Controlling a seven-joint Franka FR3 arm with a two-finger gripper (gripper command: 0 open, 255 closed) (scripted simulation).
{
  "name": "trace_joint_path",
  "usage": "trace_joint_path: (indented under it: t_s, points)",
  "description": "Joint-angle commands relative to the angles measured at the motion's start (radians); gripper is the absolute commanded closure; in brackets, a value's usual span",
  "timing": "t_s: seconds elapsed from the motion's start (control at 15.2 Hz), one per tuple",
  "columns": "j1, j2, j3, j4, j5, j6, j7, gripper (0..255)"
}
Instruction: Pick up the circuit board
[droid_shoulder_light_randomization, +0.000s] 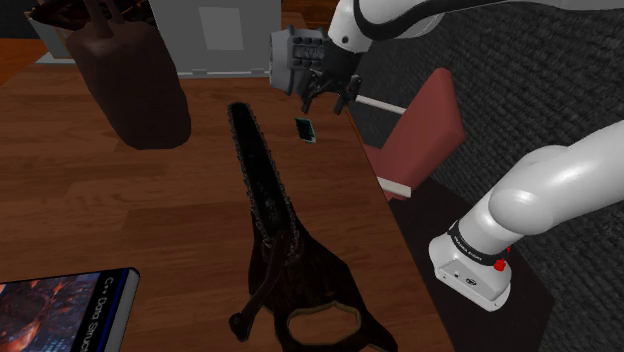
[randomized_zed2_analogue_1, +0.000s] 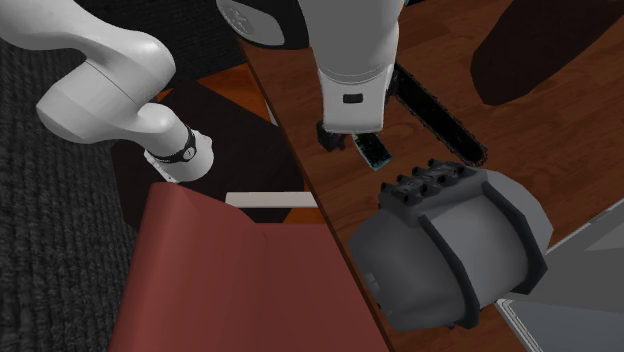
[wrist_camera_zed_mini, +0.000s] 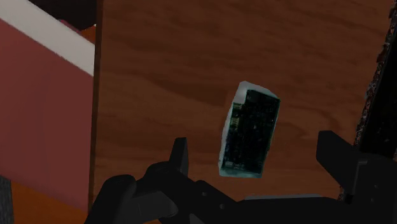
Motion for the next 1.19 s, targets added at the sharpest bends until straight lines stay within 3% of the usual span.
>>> trace_joint_path:
  t_s: [0.0, 0.66, 0.73, 1.12]
  points:
    - [-0.01, 0.07, 0.033, 0.014, 0.0, 0.087, 0.062, 0]
    - [-0.01, 0.146, 0.056, -0.039, 0.005, 0.224, 0.072, 0]
    - [-0.009, 0.143, 0.057, -0.043, 0.007, 0.225, 0.072, 255]
    - [-0.008, 0.142, 0.057, -0.043, 0.007, 0.225, 0.073, 255]
